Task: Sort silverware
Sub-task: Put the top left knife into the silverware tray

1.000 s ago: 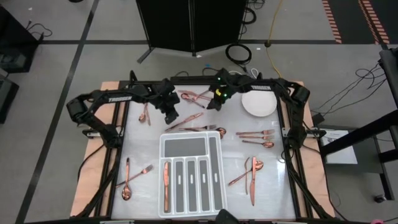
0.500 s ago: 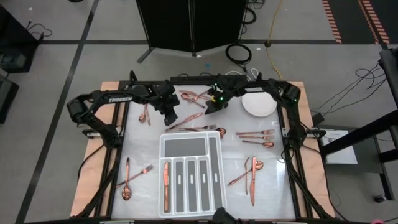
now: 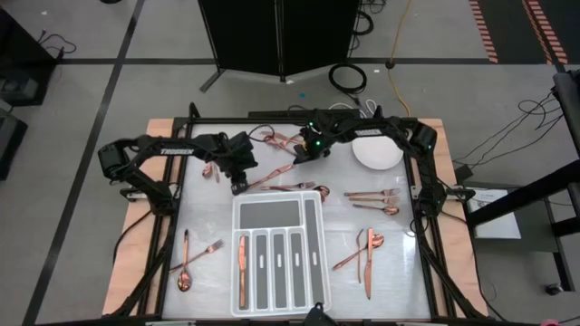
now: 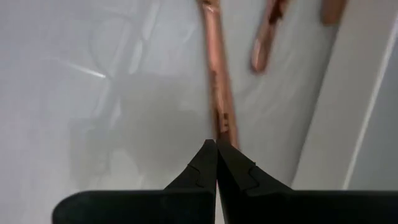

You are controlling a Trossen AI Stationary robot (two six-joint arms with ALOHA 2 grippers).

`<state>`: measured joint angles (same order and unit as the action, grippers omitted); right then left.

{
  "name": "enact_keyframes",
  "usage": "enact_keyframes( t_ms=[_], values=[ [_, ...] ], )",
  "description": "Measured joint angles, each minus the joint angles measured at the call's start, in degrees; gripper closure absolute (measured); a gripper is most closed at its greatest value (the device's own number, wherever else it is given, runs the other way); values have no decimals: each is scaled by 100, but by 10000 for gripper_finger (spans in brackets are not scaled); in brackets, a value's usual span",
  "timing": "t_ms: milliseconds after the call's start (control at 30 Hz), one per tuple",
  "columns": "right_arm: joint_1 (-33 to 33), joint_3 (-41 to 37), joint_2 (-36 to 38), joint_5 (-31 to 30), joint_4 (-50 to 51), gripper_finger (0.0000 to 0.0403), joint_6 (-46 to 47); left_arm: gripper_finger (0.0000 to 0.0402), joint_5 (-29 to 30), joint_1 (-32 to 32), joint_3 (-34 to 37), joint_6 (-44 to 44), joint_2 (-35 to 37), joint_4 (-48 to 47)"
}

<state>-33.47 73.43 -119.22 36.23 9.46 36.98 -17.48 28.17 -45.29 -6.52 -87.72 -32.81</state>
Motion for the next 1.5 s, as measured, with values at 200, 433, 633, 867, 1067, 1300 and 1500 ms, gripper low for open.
enact_keyframes(
  t_ms=[200,433,633,867,1067,1300,1500],
  values=[
    [37,0,2,-170,-82,248,191,401,-37,-138,260,-8,-2,279],
    [144,0,2,-604,-223,248,511,401,-50,-208,369,-24,-22,570],
    [136,0,2,-772,-359,248,858,401,-18,-208,369,-28,-22,558],
    [233,0,2,-1053,-383,248,1037,401,106,-206,369,-35,-22,556],
    [339,0,6,-1065,-60,262,906,401,118,-206,369,-39,-22,552],
    [414,4,13,-1001,130,277,959,401,134,-206,369,-147,-22,550],
    [528,13,-38,-782,157,280,1061,401,148,-206,369,-179,-22,555]
  ],
)
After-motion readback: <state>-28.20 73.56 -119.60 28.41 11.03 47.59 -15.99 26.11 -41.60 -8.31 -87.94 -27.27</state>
